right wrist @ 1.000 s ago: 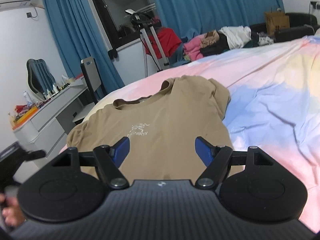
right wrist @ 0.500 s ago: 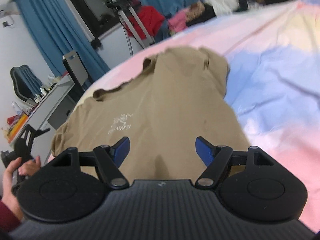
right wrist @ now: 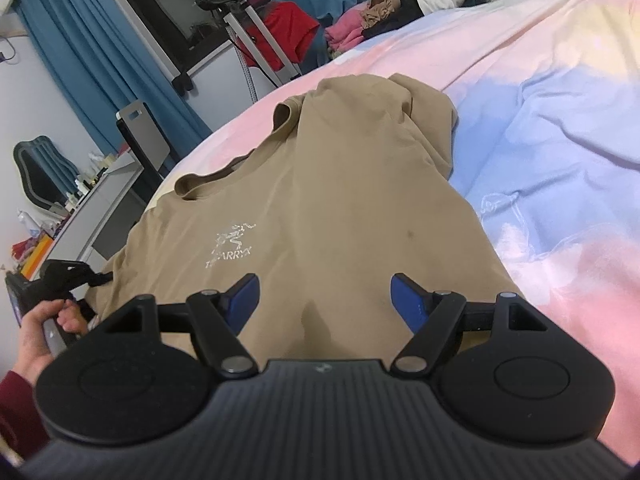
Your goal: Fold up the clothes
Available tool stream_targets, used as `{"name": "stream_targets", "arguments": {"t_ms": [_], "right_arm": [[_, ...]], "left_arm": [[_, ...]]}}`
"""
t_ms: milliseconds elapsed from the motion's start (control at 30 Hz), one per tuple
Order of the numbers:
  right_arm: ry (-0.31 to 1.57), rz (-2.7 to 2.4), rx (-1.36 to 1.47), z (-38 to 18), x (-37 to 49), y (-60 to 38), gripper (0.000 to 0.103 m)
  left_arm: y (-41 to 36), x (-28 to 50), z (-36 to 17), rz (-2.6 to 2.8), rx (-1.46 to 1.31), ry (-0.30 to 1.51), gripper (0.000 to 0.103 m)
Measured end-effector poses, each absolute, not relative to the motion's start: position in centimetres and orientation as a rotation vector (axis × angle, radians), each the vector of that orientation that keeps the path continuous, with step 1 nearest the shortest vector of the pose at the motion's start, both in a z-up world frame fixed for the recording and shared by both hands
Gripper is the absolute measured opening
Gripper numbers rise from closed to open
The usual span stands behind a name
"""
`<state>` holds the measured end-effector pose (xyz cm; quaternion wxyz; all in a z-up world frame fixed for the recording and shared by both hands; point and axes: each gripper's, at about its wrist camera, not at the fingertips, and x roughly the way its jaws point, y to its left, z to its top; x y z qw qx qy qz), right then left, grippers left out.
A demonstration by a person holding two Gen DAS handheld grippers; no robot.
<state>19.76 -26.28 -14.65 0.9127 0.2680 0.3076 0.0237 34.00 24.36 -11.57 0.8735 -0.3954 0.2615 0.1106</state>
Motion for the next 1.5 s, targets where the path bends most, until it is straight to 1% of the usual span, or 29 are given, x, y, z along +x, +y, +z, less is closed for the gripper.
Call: {"name": "stream_targets", "arguments": {"t_ms": [67,133,267,300,367,400,467,500,533,600,667,733,833,900,1033,1100,1167,1233,1367,1467,1500], "right_arm": [[0.624,0.043,0.543,-14.5,19.6,-26.3,0.074],[0.620,0.041,0.543,-14.4,19.5,-26.4,0.075],[0.619,0.035,0.545,-14.5,19.7,-26.6,0.075],[0.622,0.035,0.543,-14.5,19.8,-26.6,0.075],[0.622,0.035,0.531,-14.5,19.8,-26.5,0.075],[0.618,0.035,0.523,-14.4,19.8,-26.5,0.075],[0.610,0.037,0.510,-14.4,19.7,-26.4,0.075],[0.611,0.042,0.510,-14.4,19.7,-26.3,0.075],[0.611,0.048,0.509,-14.4,19.7,-26.2,0.075],[0.611,0.061,0.509,-14.3,19.7,-26.1,0.075],[0.600,0.069,0.501,-14.0,19.4,-26.0,0.074],[0.584,0.072,0.485,-13.6,18.9,-25.9,0.074],[0.559,0.075,0.454,-12.9,18.1,-25.8,0.075],[0.546,0.076,0.435,-12.4,17.5,-25.6,0.075],[0.528,0.077,0.441,-11.3,15.2,-26.2,0.074],[0.519,0.077,0.444,-10.7,14.1,-26.5,0.074],[0.510,0.078,0.447,-10.2,13.0,-26.8,0.074],[0.501,0.078,0.450,-9.6,11.9,-27.1,0.075],[0.481,0.065,0.428,-8.9,10.2,-27.6,0.075],[0.482,0.044,0.416,-9.1,10.0,-27.9,0.075],[0.488,0.036,0.418,-9.2,10.1,-28.0,0.075]], "left_arm": [[24.5,33.5,-9.8,0.243,-0.728,0.490,0.002],[24.2,34.2,-8.4,0.285,-0.636,0.483,0.002],[22.2,36.8,-7.9,0.361,-0.395,0.550,0.003],[21.8,37.1,-8.3,0.370,-0.365,0.570,0.005],[21.4,37.5,-9.1,0.381,-0.356,0.602,0.013],[21.3,37.4,-9.4,0.385,-0.380,0.608,0.018],[21.2,36.5,-9.4,0.377,-0.406,0.629,0.025],[21.2,35.9,-9.4,0.371,-0.418,0.640,0.031],[21.2,35.1,-9.1,0.352,-0.421,0.659,0.037],[21.0,32.0,-8.2,0.297,-0.425,0.704,0.043],[21.2,28.0,-7.1,0.240,-0.428,0.744,0.045],[20.8,24.1,-5.9,0.188,-0.418,0.795,0.053],[19.6,17.6,-4.6,0.104,-0.383,0.906,0.057],[18.5,13.3,-4.3,0.067,-0.346,1.007,0.057],[16.4,5.6,-5.3,0.038,-0.362,1.175,0.062],[15.6,2.4,-6.1,0.037,-0.369,1.241,0.062],[14.8,-0.7,-6.9,0.039,-0.374,1.305,0.066],[15.0,-1.8,-7.4,0.092,-0.348,1.324,0.076],[15.4,-2.6,-8.2,0.178,-0.326,1.383,0.076],[15.0,-3.1,-8.3,0.145,-0.297,1.403,0.076],[14.8,-3.3,-8.4,0.120,-0.285,1.413,0.074]]}}
